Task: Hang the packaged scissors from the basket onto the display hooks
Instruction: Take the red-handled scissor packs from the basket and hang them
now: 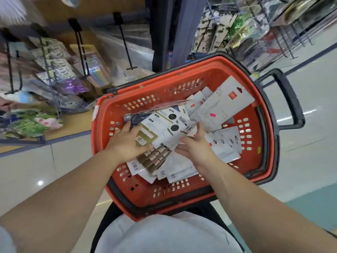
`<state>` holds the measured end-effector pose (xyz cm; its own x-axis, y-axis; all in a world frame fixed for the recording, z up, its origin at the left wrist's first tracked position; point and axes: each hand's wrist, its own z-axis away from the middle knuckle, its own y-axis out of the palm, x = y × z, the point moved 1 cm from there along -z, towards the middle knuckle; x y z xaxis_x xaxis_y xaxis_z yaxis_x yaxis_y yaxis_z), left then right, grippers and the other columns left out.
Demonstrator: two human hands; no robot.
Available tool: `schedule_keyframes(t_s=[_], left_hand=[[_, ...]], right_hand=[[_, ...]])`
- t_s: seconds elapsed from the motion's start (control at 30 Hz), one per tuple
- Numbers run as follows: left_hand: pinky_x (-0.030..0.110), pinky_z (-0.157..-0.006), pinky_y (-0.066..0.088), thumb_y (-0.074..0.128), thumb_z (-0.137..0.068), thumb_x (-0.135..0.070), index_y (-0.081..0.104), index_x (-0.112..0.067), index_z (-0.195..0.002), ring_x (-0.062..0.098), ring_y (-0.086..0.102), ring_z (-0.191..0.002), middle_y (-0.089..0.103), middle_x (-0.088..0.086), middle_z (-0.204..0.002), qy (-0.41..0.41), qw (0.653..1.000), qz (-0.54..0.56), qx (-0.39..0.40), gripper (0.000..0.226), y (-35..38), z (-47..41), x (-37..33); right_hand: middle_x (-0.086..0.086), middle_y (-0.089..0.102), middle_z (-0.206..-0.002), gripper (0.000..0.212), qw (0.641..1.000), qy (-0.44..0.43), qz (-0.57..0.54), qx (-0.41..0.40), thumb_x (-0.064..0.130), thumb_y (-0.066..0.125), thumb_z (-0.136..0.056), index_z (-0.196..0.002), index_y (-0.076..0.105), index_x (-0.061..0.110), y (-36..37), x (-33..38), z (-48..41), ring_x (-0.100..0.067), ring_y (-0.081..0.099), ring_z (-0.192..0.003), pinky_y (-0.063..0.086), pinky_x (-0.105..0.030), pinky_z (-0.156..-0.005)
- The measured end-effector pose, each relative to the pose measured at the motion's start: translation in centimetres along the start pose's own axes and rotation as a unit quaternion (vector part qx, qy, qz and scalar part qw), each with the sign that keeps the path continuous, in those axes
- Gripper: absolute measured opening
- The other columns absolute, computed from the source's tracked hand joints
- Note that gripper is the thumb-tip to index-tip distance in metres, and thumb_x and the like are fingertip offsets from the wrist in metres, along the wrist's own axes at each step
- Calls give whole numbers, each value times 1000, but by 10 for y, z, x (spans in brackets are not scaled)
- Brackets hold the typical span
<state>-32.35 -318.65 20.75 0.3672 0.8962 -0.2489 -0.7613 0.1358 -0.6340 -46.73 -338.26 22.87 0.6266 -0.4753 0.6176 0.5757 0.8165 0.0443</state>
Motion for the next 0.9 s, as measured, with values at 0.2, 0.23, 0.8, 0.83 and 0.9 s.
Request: schedule_keyframes(t_s=[0.2,0.23,0.8,0.83,0.9], left_hand=[[45,-117,39,41,-72,-98,20,-50,-162,34,40,-146,33,7,-166,-20,993,116,20,104,13,13,1],[44,-118,39,46,-76,-95,25,-53,-160,33,41,-146,34,6,-166,-27,987,155,25,96,13,15,1],[47,-120,29,33,-93,-85,69,-40,-134,28,46,-145,52,0,-156,-111,871,478,39,70,-9,31,-1],[44,-117,37,34,-92,-86,73,-36,-130,26,53,-139,58,1,-151,-113,858,499,39,73,-9,31,2],[42,-105,47,33,-94,-84,75,-28,-127,22,63,-125,69,2,-136,-109,830,546,36,77,-13,33,6]], right_hand=[[-7,60,-144,97,937,-82,333,62,1,61,-97,-165,3,39,0,15,-12,-16,69,-116,57,-40,-98],[-8,64,-140,93,897,-112,423,66,8,70,-94,-165,15,32,0,19,-15,-18,67,-119,56,-40,-97],[4,46,-160,68,461,-353,786,214,57,60,-96,-157,40,34,36,63,-78,-24,42,-147,27,-43,-120],[3,53,-155,64,475,-352,777,217,56,60,-96,-154,46,32,36,65,-77,-25,50,-140,33,-42,-117],[2,64,-139,57,518,-354,748,217,57,60,-94,-145,57,31,37,70,-72,-27,61,-125,46,-42,-106]])
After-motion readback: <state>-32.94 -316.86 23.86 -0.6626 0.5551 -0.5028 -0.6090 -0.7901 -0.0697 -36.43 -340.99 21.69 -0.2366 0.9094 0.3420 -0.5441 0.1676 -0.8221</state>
